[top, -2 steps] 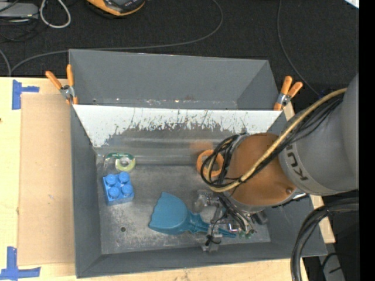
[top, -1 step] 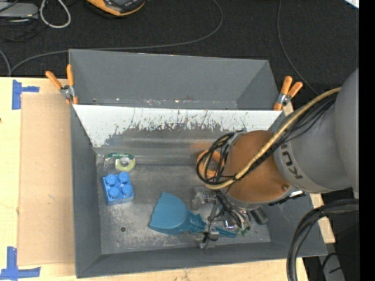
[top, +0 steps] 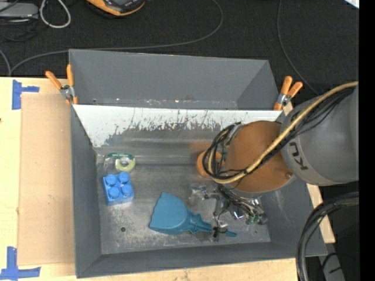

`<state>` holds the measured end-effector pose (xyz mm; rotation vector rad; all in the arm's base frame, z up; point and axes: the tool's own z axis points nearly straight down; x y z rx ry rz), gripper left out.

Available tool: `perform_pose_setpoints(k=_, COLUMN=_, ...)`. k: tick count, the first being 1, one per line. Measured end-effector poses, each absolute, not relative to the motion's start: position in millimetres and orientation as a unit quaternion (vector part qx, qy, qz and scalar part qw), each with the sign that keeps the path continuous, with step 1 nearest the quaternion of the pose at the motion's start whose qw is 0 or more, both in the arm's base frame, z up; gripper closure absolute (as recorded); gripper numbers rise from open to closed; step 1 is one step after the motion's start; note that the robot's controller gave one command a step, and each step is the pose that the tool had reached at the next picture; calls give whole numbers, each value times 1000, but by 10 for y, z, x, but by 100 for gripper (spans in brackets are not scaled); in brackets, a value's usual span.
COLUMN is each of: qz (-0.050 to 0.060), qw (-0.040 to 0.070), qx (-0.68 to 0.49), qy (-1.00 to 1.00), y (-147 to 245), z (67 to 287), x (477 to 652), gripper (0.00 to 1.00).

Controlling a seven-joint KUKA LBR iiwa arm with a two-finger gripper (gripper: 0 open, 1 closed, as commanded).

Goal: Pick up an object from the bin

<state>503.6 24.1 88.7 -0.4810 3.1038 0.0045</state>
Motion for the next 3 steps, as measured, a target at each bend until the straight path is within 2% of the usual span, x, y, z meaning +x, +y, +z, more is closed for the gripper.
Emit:
perform_pose_setpoints(k=1, qz=2, qw=-3, qx=71, qy=997, y=335, z=687, x=4924, gripper=100)
perform_pose_setpoints(k=2, qz=2, qw=-2, qx=72, qy=997, y=335, z=687, x=4924, gripper=100)
perform_pose_setpoints(k=3, qz=2, qw=-3, qx=73, qy=997, y=352, z=1033, x=4829, gripper=100)
